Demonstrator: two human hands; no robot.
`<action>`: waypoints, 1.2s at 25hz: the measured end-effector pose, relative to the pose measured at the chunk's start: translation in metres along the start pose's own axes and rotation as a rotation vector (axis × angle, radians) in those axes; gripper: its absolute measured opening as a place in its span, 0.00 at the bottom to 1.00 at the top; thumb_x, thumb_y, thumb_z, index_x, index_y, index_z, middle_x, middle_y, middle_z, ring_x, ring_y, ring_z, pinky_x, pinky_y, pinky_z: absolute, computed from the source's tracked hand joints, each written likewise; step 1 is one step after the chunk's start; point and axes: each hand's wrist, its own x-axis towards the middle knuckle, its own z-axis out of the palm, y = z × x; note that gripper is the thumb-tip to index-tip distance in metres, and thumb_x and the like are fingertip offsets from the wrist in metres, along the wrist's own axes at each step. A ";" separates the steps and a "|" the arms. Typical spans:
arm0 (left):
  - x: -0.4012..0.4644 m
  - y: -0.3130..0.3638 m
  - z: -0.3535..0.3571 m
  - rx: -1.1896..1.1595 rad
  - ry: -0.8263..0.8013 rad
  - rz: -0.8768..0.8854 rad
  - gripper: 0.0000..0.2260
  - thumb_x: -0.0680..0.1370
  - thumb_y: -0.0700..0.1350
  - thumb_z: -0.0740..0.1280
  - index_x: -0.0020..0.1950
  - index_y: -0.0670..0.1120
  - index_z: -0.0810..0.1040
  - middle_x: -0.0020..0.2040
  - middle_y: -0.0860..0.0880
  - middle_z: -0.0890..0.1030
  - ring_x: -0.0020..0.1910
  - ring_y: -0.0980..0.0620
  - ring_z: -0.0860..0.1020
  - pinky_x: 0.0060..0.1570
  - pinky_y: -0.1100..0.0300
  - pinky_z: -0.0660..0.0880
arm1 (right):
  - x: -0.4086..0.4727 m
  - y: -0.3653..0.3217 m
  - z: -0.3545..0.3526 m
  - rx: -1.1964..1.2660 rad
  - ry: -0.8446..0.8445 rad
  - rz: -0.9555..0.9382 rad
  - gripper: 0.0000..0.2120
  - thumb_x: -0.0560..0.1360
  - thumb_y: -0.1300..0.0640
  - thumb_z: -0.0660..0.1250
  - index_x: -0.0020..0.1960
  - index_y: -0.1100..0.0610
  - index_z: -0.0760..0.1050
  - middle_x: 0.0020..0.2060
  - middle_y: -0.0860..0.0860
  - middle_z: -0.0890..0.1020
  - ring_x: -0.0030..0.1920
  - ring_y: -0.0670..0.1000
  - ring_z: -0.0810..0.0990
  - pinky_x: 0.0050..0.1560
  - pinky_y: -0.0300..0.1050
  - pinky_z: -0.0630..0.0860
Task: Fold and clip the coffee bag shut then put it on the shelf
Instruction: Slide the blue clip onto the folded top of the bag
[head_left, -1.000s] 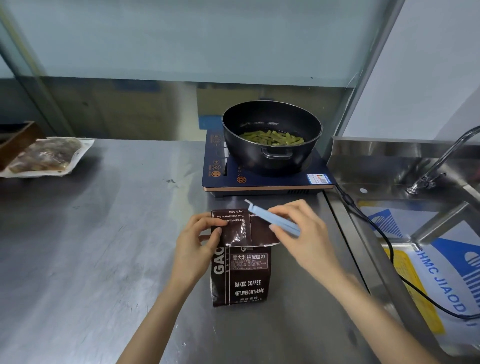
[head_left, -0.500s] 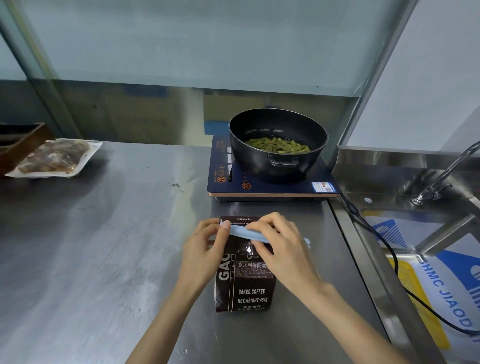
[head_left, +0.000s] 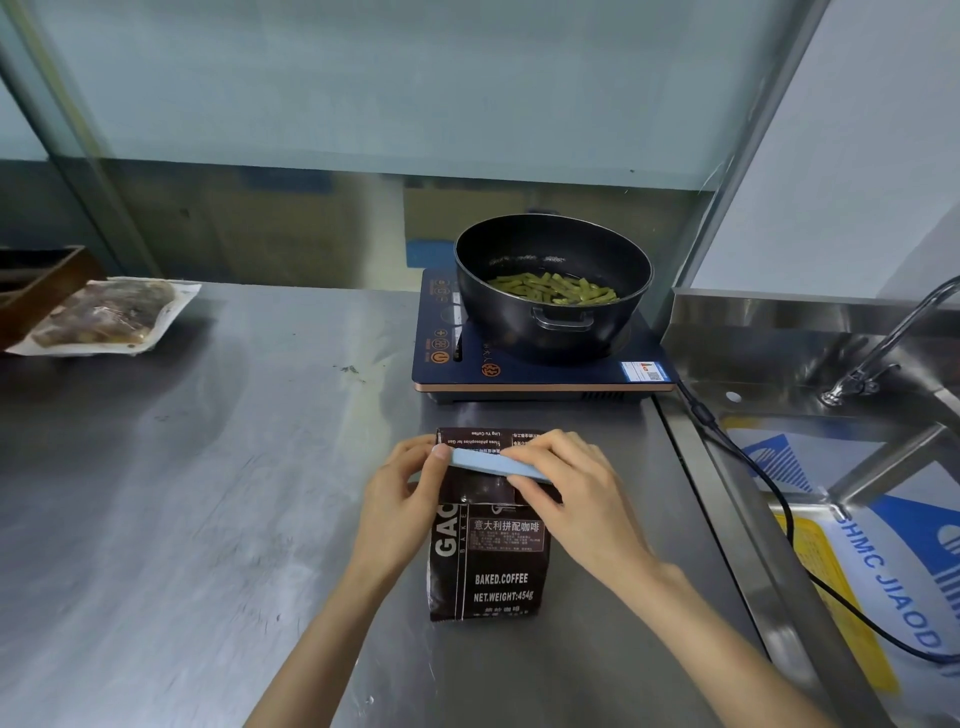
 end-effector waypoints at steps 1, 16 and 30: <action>0.000 -0.001 0.000 -0.009 -0.011 -0.009 0.10 0.77 0.45 0.59 0.44 0.47 0.79 0.49 0.56 0.76 0.48 0.57 0.76 0.40 0.80 0.70 | -0.001 0.001 0.000 -0.028 0.020 -0.021 0.11 0.72 0.51 0.60 0.52 0.51 0.76 0.41 0.46 0.81 0.44 0.43 0.72 0.40 0.40 0.73; 0.000 0.001 -0.001 -0.055 -0.048 -0.059 0.11 0.78 0.46 0.57 0.43 0.55 0.77 0.50 0.58 0.77 0.54 0.54 0.75 0.51 0.66 0.71 | -0.001 0.002 -0.014 0.139 0.062 0.012 0.11 0.72 0.50 0.62 0.52 0.51 0.76 0.42 0.47 0.81 0.43 0.43 0.74 0.44 0.41 0.71; 0.000 0.004 -0.001 -0.138 -0.032 -0.089 0.14 0.78 0.46 0.56 0.39 0.59 0.77 0.43 0.60 0.80 0.39 0.72 0.77 0.48 0.67 0.71 | -0.024 0.023 -0.045 0.530 -0.206 0.351 0.10 0.70 0.59 0.68 0.43 0.43 0.76 0.47 0.43 0.77 0.45 0.47 0.77 0.43 0.39 0.76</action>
